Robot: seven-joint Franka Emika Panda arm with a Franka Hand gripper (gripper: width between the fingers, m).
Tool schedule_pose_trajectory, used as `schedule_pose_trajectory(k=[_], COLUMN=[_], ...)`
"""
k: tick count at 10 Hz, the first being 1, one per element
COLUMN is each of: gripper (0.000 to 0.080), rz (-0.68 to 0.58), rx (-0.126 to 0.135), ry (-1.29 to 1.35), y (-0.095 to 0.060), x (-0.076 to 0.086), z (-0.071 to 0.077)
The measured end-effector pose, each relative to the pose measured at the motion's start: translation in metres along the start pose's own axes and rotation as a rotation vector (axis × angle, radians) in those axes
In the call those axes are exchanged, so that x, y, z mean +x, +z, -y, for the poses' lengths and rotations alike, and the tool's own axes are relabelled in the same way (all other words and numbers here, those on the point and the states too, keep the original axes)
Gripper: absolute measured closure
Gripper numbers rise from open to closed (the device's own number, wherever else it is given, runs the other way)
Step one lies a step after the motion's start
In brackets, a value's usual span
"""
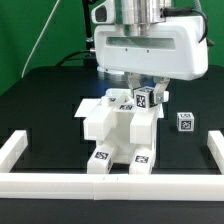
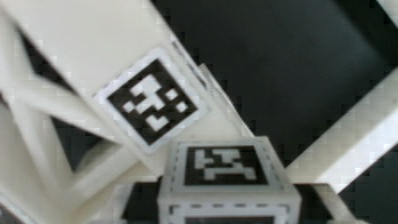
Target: Assemble chair
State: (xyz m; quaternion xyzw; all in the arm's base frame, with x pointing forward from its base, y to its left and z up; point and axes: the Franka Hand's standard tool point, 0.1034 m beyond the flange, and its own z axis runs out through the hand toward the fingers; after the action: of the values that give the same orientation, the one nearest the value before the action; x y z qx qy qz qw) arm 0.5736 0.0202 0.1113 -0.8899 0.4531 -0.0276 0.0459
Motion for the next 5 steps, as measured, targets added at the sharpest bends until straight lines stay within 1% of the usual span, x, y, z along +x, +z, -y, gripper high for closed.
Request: schedule_pose_trajectory(k=[2,3,4,5], gripper=[0.0517,0.0517,0.0517,0.0517], rz=[0.008,0.016,0.02,0.019], rx=[0.008,0.016,0.019,0.019], ry=[0.183,0.291,0.354,0.352], y=[0.0,-0.0001,-0.0002,-0.0001], x=[-0.0003,-0.0005,-0.0006,-0.0006], z=[0.0004,0.001,0.0012,0.0012])
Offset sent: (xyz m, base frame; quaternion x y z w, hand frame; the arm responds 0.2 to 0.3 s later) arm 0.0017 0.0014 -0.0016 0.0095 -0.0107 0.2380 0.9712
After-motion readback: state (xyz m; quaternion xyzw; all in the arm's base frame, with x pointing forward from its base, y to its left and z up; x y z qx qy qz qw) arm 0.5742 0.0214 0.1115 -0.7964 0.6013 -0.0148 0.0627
